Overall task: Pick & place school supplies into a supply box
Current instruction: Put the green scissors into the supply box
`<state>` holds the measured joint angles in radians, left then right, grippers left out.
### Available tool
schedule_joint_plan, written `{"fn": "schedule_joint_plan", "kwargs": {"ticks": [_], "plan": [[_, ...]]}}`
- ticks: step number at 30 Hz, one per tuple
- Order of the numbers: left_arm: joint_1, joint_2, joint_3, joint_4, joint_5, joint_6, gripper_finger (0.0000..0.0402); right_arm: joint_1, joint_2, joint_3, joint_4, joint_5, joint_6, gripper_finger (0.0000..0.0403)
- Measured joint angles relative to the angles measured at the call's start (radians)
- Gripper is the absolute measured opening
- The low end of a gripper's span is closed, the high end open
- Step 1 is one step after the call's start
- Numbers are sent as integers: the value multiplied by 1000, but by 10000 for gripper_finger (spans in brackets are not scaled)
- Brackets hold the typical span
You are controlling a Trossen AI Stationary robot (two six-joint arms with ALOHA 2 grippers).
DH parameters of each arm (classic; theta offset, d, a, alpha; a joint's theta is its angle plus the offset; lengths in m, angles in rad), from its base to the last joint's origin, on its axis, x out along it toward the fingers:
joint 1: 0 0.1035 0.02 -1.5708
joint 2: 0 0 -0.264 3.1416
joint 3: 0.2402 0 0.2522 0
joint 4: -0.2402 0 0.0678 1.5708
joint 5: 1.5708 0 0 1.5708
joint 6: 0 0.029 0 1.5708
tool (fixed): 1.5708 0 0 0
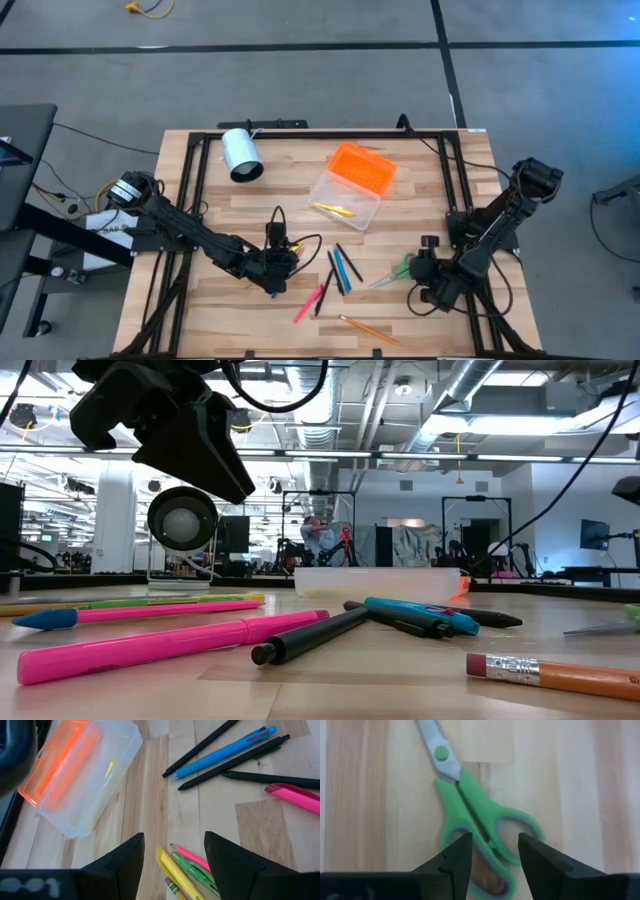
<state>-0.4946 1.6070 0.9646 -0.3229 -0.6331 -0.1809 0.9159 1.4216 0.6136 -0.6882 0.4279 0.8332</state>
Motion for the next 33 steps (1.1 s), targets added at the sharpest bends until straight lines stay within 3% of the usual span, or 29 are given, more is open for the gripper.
{"fn": "schedule_joint_plan", "kwargs": {"ticks": [4, 20, 33], "plan": [[0, 0, 0, 0, 0, 0, 199, -34, 0, 0, 1, -62, -62, 154], [-11, 0, 0, 0, 1, -4, 199, -112, 0, 0, -2, -132, -103, 139], [-30, 0, 0, -1, -1, -4, 199, -79, -2, 1, 37, -162, 190, 132]]}}
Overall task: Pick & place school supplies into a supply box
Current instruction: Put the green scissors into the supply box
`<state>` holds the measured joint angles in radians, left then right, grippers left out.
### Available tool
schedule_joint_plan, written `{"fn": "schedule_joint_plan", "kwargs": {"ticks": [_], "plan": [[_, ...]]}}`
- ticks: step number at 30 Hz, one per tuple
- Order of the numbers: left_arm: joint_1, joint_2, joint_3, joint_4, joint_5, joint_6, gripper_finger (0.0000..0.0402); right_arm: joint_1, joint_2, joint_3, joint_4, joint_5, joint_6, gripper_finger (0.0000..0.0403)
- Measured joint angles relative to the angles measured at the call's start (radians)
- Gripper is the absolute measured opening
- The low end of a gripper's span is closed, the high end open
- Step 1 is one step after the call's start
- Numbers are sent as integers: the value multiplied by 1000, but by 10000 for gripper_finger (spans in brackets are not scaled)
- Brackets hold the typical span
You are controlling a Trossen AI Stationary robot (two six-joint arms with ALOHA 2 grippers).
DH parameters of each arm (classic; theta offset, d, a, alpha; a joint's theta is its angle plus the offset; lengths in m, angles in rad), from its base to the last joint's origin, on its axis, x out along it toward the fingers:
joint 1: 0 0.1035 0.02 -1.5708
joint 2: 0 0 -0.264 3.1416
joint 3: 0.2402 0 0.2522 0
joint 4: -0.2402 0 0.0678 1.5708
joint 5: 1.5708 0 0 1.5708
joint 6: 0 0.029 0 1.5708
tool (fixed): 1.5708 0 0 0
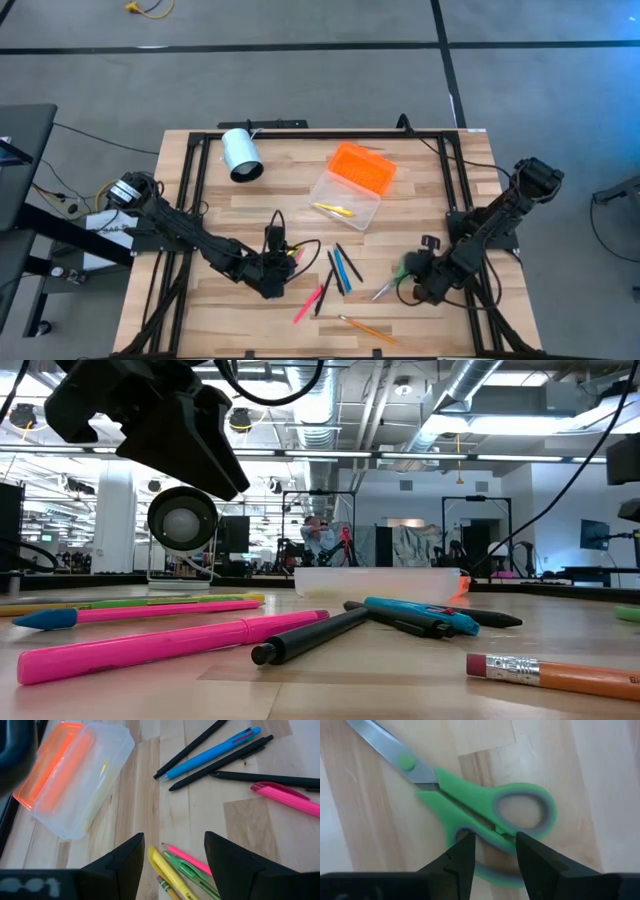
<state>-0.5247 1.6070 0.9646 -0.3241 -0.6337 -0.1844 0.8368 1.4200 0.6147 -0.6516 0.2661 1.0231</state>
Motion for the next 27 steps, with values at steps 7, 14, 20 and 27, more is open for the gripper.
{"fn": "schedule_joint_plan", "kwargs": {"ticks": [7, 14, 20, 27], "plan": [[-11, 0, 0, 0, 0, 5, 199, 14, -1, 0, 6, 0, 193, 132], [-19, 0, 0, 0, -1, 5, 199, 14, -1, 0, 9, 5, 280, 132], [-19, 0, 0, 0, -1, 5, 199, 50, 2, 4, 12, 43, 111, 137], [-19, 0, 0, 0, -3, 5, 199, 58, 2, 36, -62, 129, 58, 152]]}}
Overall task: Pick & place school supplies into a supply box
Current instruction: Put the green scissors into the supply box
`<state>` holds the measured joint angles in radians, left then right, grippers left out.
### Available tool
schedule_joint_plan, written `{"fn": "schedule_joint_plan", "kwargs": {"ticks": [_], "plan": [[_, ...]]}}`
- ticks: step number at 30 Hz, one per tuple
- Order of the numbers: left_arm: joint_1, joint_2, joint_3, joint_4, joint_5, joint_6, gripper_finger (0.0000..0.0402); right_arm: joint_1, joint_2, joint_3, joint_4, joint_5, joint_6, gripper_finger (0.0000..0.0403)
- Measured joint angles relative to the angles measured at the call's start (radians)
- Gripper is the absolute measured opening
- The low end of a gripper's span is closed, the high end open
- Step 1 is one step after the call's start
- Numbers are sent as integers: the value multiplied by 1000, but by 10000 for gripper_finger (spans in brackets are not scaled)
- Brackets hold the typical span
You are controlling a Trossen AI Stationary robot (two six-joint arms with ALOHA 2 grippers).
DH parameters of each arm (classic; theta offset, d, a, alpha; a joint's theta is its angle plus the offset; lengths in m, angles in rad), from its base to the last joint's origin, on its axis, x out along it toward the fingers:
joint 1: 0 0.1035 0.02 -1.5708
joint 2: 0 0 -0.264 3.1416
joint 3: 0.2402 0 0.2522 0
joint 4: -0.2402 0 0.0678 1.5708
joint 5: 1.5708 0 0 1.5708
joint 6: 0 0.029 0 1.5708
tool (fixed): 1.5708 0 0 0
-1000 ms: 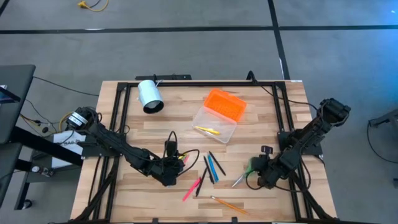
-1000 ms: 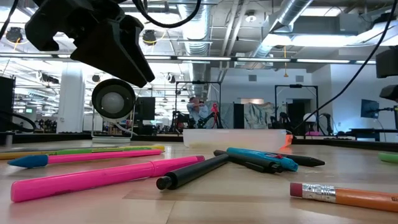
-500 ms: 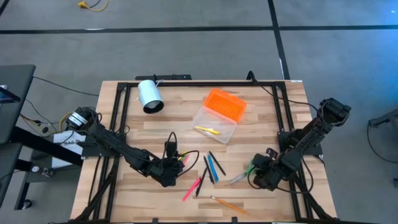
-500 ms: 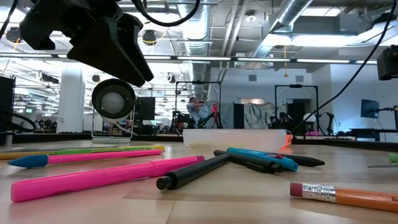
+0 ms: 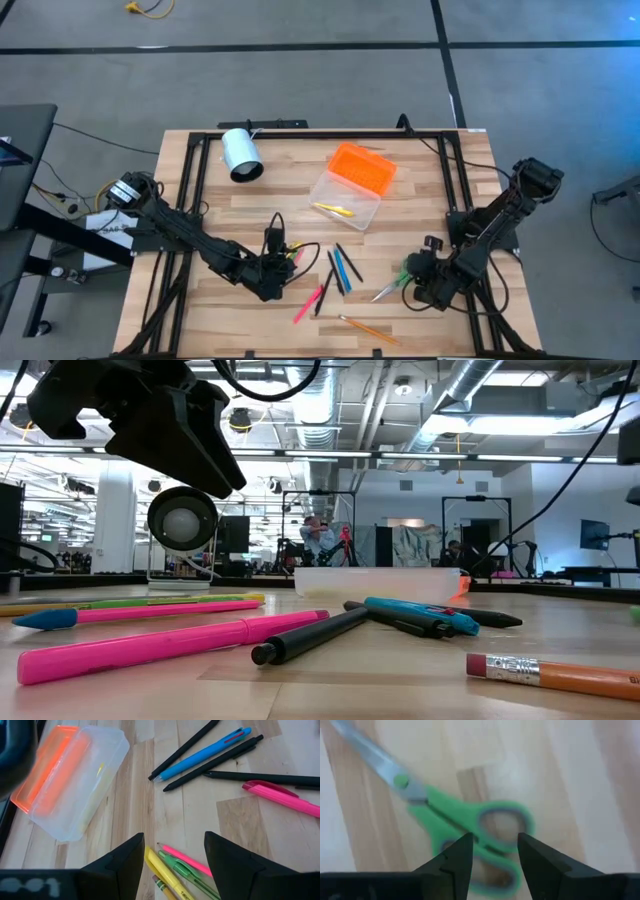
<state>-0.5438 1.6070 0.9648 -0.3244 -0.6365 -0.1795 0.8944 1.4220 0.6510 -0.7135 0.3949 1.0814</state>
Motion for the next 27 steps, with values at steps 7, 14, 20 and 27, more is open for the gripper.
{"fn": "schedule_joint_plan", "kwargs": {"ticks": [7, 14, 20, 27], "plan": [[0, 0, 0, 0, -4, 0, 199, 19, 0, 10, 5, -16, -196, 156], [0, 0, 0, 0, -4, -7, 199, 19, 0, 10, 12, -4, -500, 146], [0, 0, 0, 1, -4, -10, 199, -44, 0, 8, 16, -53, -587, 144], [0, 0, 0, 0, -4, -13, 199, -78, -1, -3, 33, -107, -645, 142]]}}
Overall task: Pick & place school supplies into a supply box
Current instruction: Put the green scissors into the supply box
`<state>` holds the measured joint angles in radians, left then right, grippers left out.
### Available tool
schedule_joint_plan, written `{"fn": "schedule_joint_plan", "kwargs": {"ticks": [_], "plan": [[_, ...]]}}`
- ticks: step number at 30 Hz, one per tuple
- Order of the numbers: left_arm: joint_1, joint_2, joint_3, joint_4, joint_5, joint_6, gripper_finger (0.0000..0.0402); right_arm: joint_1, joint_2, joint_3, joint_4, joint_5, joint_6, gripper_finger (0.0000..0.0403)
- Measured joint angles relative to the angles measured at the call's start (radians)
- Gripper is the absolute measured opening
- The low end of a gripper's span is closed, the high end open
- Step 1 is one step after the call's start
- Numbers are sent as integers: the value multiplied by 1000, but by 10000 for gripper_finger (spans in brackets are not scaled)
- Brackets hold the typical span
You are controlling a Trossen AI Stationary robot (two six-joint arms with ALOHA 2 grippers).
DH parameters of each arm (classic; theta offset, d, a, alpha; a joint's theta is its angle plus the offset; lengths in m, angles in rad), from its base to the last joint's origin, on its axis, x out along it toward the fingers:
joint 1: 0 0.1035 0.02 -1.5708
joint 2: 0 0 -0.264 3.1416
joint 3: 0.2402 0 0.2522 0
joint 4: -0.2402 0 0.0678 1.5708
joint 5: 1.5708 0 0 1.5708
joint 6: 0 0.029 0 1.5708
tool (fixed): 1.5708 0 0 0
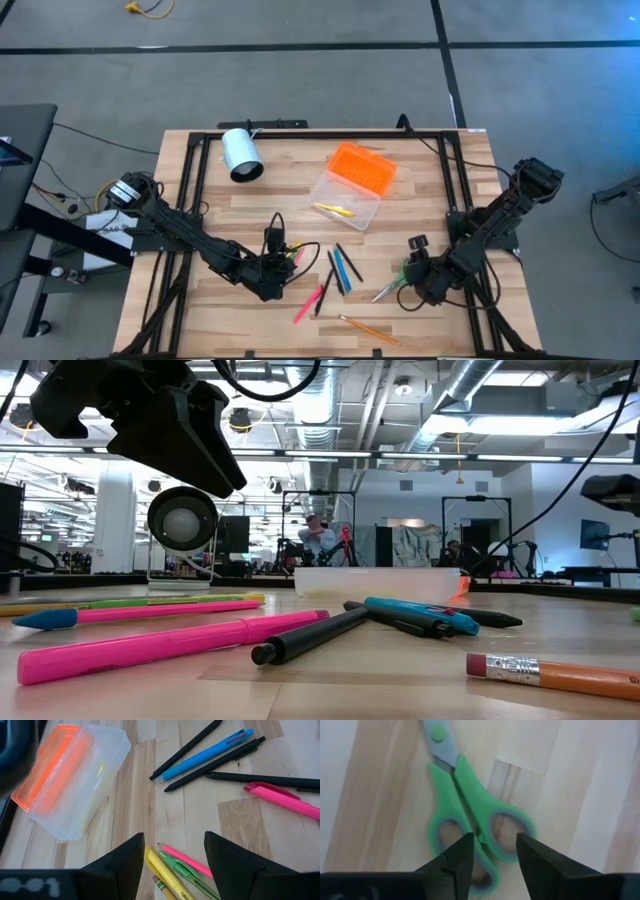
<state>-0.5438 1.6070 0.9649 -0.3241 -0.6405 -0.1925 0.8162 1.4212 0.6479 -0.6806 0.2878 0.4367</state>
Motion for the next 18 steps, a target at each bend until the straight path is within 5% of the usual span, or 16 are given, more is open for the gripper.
{"fn": "schedule_joint_plan", "kwargs": {"ticks": [18], "plan": [[0, 0, 0, 0, -20, 1, 199, 48, 0, 0, 9, -3, 2, 126]]}}
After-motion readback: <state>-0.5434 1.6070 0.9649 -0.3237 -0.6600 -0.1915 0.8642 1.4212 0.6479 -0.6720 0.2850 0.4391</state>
